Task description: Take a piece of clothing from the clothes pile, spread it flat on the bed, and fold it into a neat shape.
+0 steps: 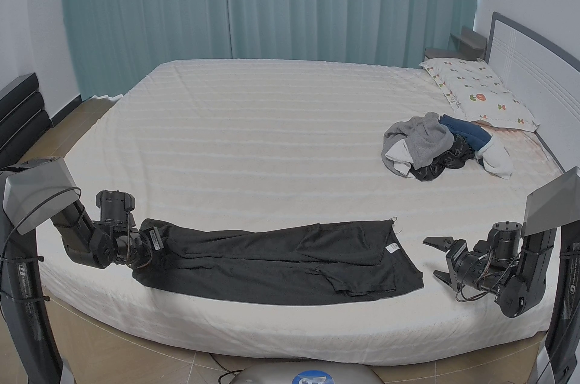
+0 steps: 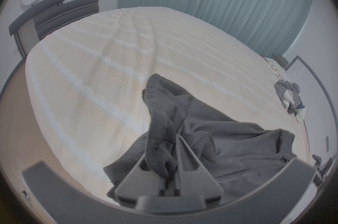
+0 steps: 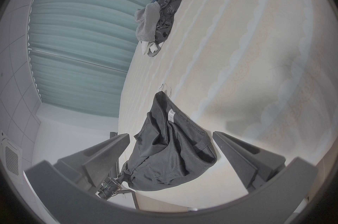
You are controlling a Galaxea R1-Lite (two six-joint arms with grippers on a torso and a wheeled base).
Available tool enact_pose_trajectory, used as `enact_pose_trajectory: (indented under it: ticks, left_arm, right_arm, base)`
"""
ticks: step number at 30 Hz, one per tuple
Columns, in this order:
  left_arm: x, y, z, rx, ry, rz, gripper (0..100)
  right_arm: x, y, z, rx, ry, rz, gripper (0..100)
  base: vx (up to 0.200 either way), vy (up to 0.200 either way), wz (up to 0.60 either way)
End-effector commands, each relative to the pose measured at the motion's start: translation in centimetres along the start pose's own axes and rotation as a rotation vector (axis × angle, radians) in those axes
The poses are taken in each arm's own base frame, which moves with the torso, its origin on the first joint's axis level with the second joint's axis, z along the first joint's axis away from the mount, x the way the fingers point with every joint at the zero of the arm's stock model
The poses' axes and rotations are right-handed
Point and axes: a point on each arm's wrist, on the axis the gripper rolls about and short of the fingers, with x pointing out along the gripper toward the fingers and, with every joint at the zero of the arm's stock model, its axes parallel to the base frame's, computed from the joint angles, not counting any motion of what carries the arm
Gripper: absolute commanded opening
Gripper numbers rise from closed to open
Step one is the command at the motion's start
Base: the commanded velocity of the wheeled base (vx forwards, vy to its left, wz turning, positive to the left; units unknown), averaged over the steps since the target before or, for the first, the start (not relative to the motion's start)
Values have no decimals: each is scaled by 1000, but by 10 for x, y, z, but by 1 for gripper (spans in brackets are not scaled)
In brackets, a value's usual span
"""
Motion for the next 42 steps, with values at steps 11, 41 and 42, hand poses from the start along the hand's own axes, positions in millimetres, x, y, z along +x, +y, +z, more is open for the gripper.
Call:
enact_pose_trajectory:
  ticks: [11, 41, 42]
  left_arm:
    - [-1, 39, 11, 48, -67, 79, 100]
    - [18, 10, -14, 49, 4, -147, 100]
    - [19, 10, -15, 52, 4, -147, 100]
  right_arm:
    - [0, 1, 0, -3, -1, 6, 100]
    - [1, 0, -1, -7, 2, 4, 100]
    - [1, 0, -1, -7, 2, 4, 100]
  base:
    - [0, 0, 0]
    - [0, 0, 0]
    - [0, 0, 0]
